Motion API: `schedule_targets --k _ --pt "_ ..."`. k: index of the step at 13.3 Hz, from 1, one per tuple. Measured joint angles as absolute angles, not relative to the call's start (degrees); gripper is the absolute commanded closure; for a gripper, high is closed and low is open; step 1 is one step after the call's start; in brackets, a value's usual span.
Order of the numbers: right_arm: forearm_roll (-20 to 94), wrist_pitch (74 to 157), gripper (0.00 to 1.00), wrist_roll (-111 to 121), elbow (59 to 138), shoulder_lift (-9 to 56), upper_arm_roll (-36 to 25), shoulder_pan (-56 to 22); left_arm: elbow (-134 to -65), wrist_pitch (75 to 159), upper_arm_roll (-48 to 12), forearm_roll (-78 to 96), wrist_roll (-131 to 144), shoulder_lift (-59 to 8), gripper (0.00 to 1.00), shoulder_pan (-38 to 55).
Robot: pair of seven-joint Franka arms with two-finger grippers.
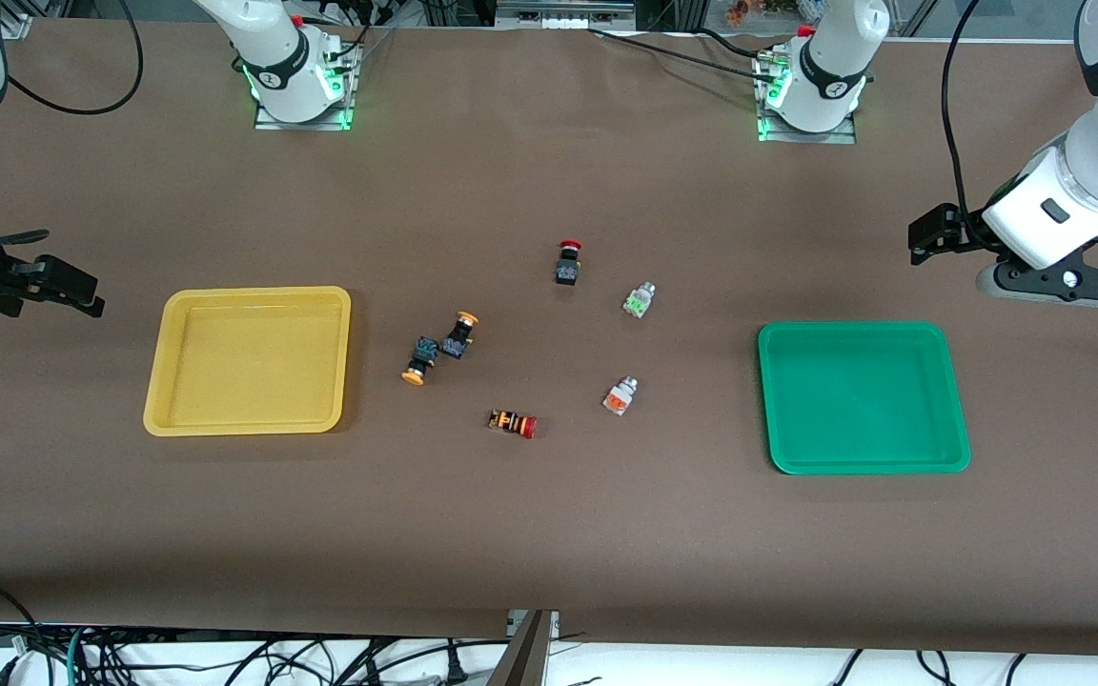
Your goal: Place green and yellow buttons in trays
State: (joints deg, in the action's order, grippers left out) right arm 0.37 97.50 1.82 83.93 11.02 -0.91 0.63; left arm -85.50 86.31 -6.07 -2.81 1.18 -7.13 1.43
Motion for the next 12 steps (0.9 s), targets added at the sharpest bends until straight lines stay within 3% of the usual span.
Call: schedule_targets --k 7,10,12 --pt "0.34 97.50 0.01 1.85 83.84 11.05 -1.29 0.90 -85.58 86.28 -7.04 -2.60 1.37 -8.53 0.00 2.60" --pt "0.34 97.46 0.00 2.00 83.55 10.98 -1.18 1.09 -85.54 87.88 -7.99 -2.59 2.11 -14.57 0.00 7.64" --pt "0.34 97.31 0.00 2.01 83.48 11.00 -0.78 1.02 -84.93 93.98 -8.31 -2.24 2.42 -19.81 0.00 9.27"
